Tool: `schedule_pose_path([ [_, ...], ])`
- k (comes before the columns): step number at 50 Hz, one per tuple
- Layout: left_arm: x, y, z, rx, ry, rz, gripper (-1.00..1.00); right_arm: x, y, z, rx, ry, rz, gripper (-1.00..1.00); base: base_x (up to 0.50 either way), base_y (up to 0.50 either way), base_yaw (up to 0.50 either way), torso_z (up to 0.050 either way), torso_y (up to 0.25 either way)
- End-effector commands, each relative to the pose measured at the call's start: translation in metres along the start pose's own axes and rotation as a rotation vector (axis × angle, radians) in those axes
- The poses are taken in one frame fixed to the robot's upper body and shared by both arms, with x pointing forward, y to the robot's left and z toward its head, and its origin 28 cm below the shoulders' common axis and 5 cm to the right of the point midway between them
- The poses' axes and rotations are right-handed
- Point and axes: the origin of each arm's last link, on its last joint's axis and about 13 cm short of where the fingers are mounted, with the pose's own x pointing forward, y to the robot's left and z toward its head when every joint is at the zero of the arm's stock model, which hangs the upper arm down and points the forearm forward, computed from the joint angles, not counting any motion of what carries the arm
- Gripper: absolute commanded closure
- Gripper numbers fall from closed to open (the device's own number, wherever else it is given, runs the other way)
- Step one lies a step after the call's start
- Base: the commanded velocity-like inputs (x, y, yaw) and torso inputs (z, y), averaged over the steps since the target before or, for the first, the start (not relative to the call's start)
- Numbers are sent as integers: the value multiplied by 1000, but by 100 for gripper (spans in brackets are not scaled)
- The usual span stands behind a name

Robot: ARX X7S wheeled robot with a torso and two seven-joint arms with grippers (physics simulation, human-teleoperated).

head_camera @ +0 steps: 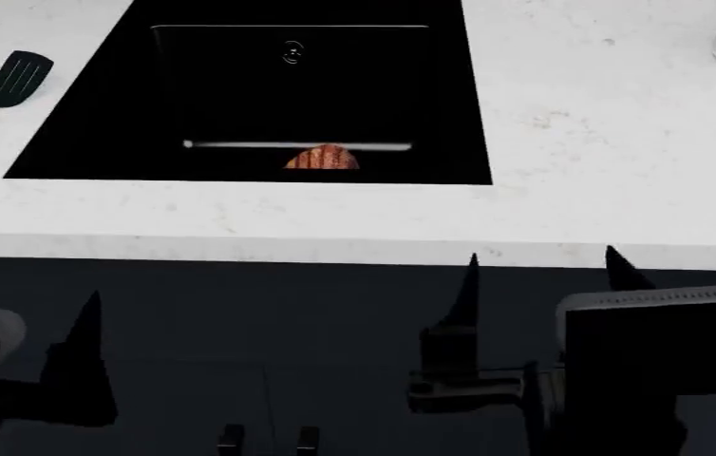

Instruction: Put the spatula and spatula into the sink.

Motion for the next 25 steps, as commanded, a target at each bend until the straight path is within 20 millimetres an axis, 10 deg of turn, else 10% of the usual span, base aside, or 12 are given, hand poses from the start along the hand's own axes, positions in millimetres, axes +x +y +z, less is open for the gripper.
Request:
schedule_pose_path([
  [1,10,26,63,-23,-17,3,-100,18,-24,60,8,-11,-39,-100,0,0,0,0,0],
  [25,26,47,112,52,-17,40,-100,28,-33,110,50,-38,-43,-100,46,0,0,0,0],
])
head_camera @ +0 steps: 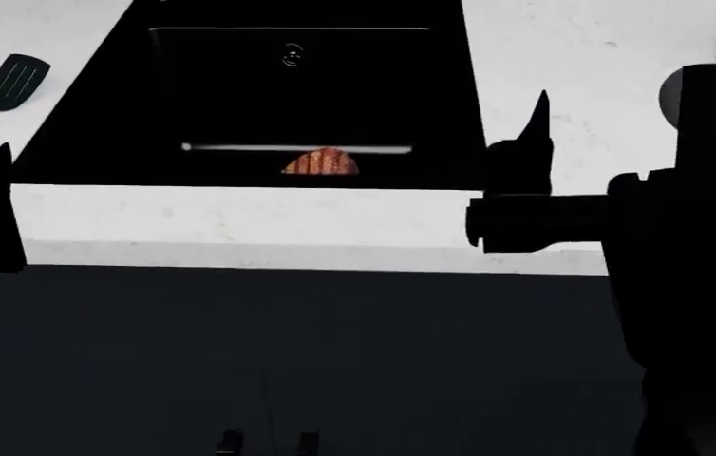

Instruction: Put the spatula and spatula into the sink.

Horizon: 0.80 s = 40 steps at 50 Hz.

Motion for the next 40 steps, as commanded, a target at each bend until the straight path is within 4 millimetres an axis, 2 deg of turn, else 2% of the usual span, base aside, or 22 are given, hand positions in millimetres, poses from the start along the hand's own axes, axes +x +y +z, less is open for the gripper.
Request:
schedule_pose_path([
  [1,2,6,17,-9,-7,-6,-100,0,-6,21,46,-20,9,-100,332,0,0,0,0],
  [17,0,3,22,12,-19,-25,-100,0,-4,25,54,-30,21,-100,333,100,0,0,0],
  [40,-4,2,18,41,-4,-51,-100,-3,-6,24,71,-30,11,-100,321,378,0,0,0],
])
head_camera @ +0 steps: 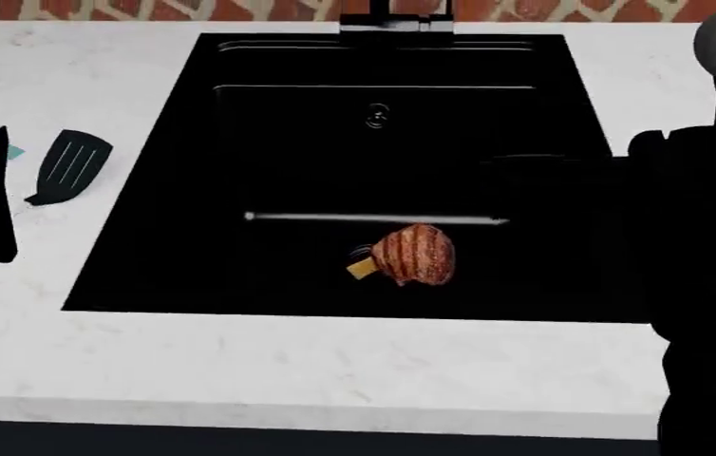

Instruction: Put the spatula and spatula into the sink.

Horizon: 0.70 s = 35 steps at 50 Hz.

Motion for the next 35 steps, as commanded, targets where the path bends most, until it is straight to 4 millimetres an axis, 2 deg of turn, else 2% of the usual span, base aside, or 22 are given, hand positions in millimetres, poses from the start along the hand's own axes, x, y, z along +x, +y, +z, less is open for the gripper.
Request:
schedule_pose_path([
  [1,1,0,1,-18,4,-25,-100,-1,-3,2,41,-10,-7,-100,324,395,0,0,0],
  [13,1,-2,1,-10,6,-48,-100,-2,-5,2,58,-14,-17,-100,321,382,0,0,1],
  [35,3,-3,-1,-2,13,-61,-100,1,-3,1,66,-9,-4,-100,314,5,0,0,0],
])
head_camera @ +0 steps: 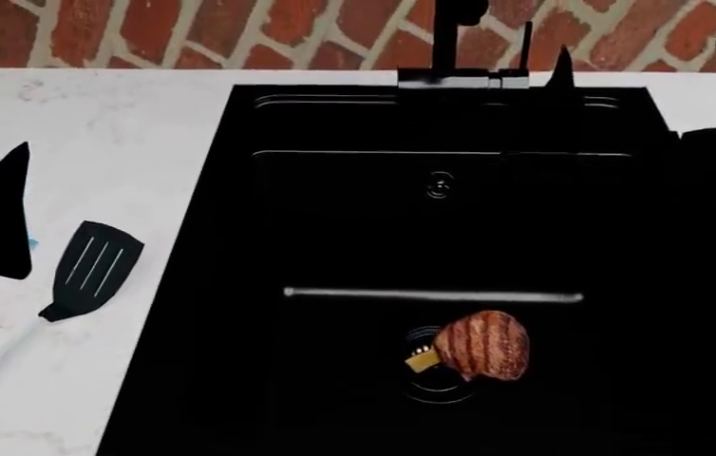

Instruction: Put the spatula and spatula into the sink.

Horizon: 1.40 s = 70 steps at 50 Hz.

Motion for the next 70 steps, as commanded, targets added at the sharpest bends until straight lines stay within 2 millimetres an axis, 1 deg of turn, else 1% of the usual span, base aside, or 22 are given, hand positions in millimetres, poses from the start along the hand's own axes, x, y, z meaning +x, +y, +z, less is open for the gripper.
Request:
schedule_pose_path([
  [1,3,0,2,-26,-5,-15,-100,3,-1,1,30,-5,3,-100,270,0,0,0,0],
  [11,1,0,0,-22,4,-19,-100,1,-2,0,32,-2,-4,-100,242,42,0,0,1],
  [18,-5,-1,2,21,65,-79,-100,0,-3,-1,33,-5,-8,-100,0,0,0,0,0],
  [26,-19,6,19,58,107,-112,-100,-1,-4,-3,39,-4,-5,-100,0,0,0,0,0],
  [30,-22,5,18,63,126,-120,-100,-1,-4,-3,41,0,-1,-100,0,0,0,0,0],
  [39,-28,10,18,87,225,-177,-100,-3,-5,-4,38,4,-4,-100,0,0,0,0,0],
  [45,-30,16,12,81,315,-227,-100,-3,-5,-7,40,8,-3,-100,0,0,0,0,0],
  [47,-30,20,10,75,360,-220,-100,-3,-6,-7,39,10,-3,-100,0,0,0,0,0],
  [54,-29,29,2,68,429,-212,-100,-2,-6,-11,42,15,-6,-100,0,0,0,0,0],
  [59,-32,27,-12,38,470,-241,-100,-1,-7,-13,45,20,-8,-100,0,0,0,0,0],
  [60,-32,27,-14,-1,473,-254,-100,-1,-7,-14,46,22,-6,-100,0,0,0,0,0],
  [61,-33,27,-18,0,481,-255,-100,-1,-7,-15,47,23,-5,-100,0,0,0,0,0],
  [67,-35,30,-28,-86,482,-261,-100,-1,-7,-16,51,28,-6,-100,0,0,0,0,0],
  [70,-34,28,-34,-106,487,-272,-100,0,-7,-17,53,31,-7,-100,0,0,0,0,0],
])
